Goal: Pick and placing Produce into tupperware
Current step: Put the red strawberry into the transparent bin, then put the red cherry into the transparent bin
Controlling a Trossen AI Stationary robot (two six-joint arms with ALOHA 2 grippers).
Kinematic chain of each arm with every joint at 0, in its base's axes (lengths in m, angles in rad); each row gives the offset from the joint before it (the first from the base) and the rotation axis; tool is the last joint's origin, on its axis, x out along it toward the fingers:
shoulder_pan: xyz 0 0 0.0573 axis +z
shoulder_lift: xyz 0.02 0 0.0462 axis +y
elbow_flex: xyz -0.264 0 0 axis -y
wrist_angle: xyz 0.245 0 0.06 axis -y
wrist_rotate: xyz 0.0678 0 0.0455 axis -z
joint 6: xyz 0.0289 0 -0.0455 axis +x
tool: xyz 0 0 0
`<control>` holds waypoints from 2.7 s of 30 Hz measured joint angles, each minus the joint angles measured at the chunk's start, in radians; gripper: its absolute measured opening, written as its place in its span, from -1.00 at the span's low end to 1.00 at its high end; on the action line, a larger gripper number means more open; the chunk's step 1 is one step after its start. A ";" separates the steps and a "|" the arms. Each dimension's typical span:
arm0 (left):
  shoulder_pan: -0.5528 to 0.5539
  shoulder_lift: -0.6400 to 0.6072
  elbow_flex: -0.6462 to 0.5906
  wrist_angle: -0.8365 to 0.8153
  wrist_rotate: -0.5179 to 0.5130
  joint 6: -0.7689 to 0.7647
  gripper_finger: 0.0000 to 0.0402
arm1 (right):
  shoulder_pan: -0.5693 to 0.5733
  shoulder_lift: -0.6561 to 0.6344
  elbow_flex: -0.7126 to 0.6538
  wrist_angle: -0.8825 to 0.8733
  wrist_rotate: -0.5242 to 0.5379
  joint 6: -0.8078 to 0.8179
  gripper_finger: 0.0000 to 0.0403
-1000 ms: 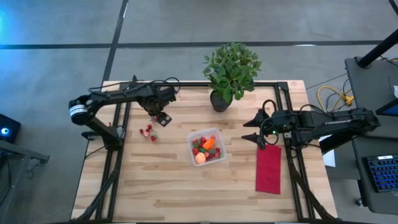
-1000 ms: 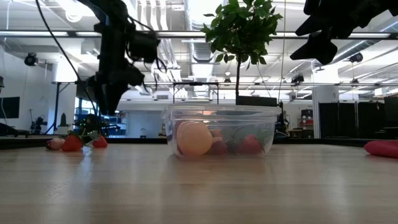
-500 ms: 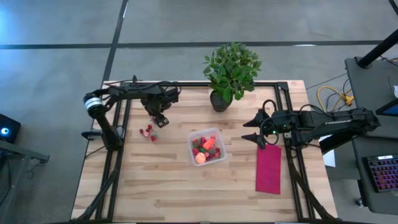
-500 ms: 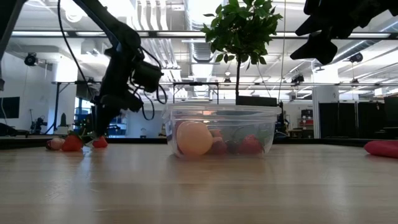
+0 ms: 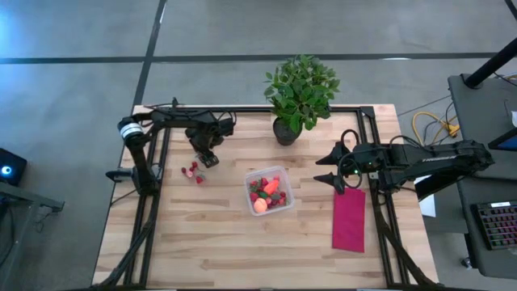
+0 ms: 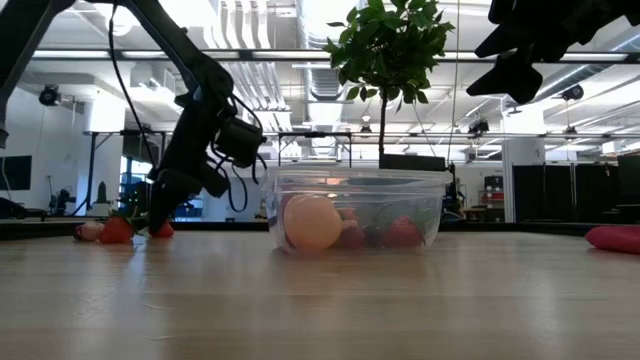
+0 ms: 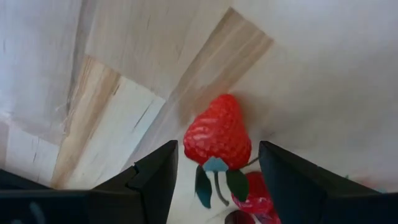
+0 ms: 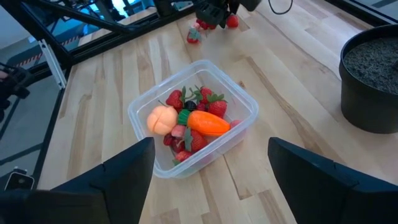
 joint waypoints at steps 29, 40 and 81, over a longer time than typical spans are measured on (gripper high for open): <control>-0.255 -0.242 0.197 0.277 0.381 -0.045 -0.30 | 0.000 0.000 0.000 -0.001 0.000 -0.008 0.52; -0.462 -0.174 0.195 0.522 0.387 -0.184 -0.33 | 0.000 0.000 0.000 -0.001 0.000 -0.008 0.54; -0.114 -0.318 -0.241 0.076 0.130 -0.759 0.21 | 0.000 0.000 0.000 0.000 0.000 -0.008 0.54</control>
